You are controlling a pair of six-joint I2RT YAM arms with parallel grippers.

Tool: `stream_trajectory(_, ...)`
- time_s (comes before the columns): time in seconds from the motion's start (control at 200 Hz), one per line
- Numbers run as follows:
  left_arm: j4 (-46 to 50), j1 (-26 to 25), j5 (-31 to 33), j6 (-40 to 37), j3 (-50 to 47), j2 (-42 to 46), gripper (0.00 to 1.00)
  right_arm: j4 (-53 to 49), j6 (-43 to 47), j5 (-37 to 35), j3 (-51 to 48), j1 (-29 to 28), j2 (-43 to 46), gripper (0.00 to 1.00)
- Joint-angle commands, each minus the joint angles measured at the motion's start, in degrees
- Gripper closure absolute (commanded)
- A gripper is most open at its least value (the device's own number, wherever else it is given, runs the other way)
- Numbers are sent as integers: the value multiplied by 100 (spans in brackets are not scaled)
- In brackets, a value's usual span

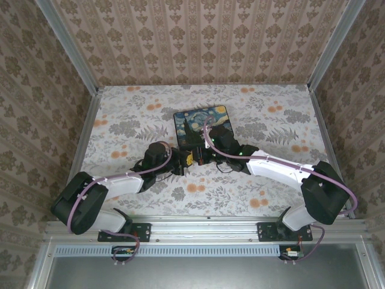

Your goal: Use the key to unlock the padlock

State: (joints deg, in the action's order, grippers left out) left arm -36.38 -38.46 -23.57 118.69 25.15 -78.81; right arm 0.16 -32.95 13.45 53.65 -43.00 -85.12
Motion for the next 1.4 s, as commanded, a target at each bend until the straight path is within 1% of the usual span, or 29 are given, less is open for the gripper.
stream_trajectory(0.0, 186, 149, -31, -538, 75, 154, 100, 5, 73, -129, -154, 35, 252, 89)
stream_trajectory(0.065, 481, 255, -68, -980, 201, 235, 100, -21, 52, -76, -216, 58, 277, 85)
stream_trajectory(0.16, 742, 395, -119, -1460, 334, 325, 100, -104, -4, -55, -272, 64, 287, 76)
stream_trajectory(0.27, 739, 493, -156, -1988, 494, 382, 100, -40, -119, -120, -459, 71, 383, 65)
stream_trajectory(0.335, 711, 538, -241, -2515, 661, 375, 100, -2, -212, -133, -528, 95, 464, 61)
stream_trajectory(0.44, 550, 559, -366, -3618, 921, 350, 100, 95, -424, -68, -538, 108, 497, 60)
stream_trajectory(0.455, 538, 559, -393, -3762, 956, 352, 100, 113, -475, -31, -525, 116, 650, 60)
stream_trajectory(0.5, 542, 542, -403, -4164, 1053, 382, 100, 133, -626, 29, -480, 109, 710, 61)
stream_trajectory(0.58, 637, 533, -376, -4599, 1191, 436, 100, 227, -1011, 2, -492, 115, 814, 63)
stream_trajectory(0.645, 782, 534, -350, -4855, 1309, 453, 100, 524, -1455, -62, -641, 105, 989, 66)
stream_trajectory(0.71, 814, 523, -332, -4964, 1361, 437, 100, 909, -1854, -164, -828, 100, 1163, 67)
stream_trajectory(0.775, 614, 499, -321, -4962, 1317, 415, 100, 1178, -2210, -244, -915, 89, 1255, 68)
stream_trajectory(0.855, 478, 450, -287, -4959, 1339, 375, 100, 1480, -2608, -370, -944, 17, 1222, 68)
stream_trajectory(1.005, 518, 349, -231, -4944, 1440, 311, 100, 2026, -3144, -723, -974, -77, 1080, 69)
stream_trajectory(1.105, 461, 291, -130, -4883, 1406, 306, 100, 1943, -3207, -966, -910, -114, 1025, 69)
stream_trajectory(1.275, 350, 260, -95, -4729, 1361, 310, 100, 1964, -3262, -1181, -1001, -117, 1024, 69)
stream_trajectory(1.395, 267, 260, -101, -4599, 1354, 289, 100, 2060, -3259, -1300, -1151, -116, 1042, 71)
